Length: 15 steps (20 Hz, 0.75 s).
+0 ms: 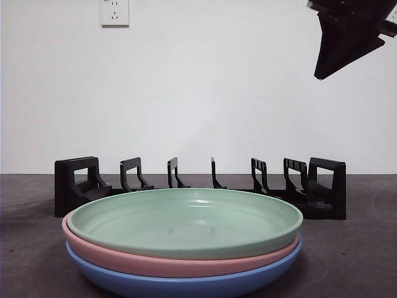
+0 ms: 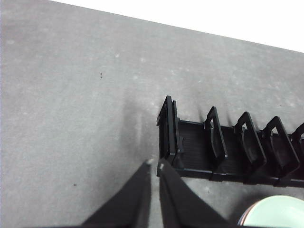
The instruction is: Place the plate
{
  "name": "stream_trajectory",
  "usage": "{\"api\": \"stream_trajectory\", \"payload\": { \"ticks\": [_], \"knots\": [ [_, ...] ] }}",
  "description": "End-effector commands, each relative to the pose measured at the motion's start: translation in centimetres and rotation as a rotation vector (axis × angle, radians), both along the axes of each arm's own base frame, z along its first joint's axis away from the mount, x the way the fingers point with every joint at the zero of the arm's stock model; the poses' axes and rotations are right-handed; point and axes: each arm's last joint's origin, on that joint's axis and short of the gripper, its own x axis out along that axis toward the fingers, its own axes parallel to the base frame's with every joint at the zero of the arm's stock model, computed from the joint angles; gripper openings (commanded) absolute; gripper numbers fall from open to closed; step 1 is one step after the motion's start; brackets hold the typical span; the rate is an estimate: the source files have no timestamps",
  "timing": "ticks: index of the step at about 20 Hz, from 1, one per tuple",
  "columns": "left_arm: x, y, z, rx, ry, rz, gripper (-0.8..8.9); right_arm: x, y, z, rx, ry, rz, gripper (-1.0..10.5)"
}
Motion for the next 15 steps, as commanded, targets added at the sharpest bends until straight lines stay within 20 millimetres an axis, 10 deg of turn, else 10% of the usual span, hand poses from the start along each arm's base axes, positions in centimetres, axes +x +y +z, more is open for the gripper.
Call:
{"api": "stream_trajectory", "payload": {
  "ticks": [1,10,15],
  "knots": [
    [-0.2,0.0,0.8,-0.001,-0.036,-0.004,0.08,0.1,0.2,0.3,0.030,0.003,0.010,0.2],
    [-0.6,0.5,0.1,0.134,-0.114,-0.037,0.08,0.6,0.4,0.9,0.048,-0.074,0.013,0.2],
    [-2.0,2.1,-7.4,0.190,-0.335,0.086,0.08,0.9,0.4,1.3,0.061,-0.129,0.013,0.2]
  ]
}}
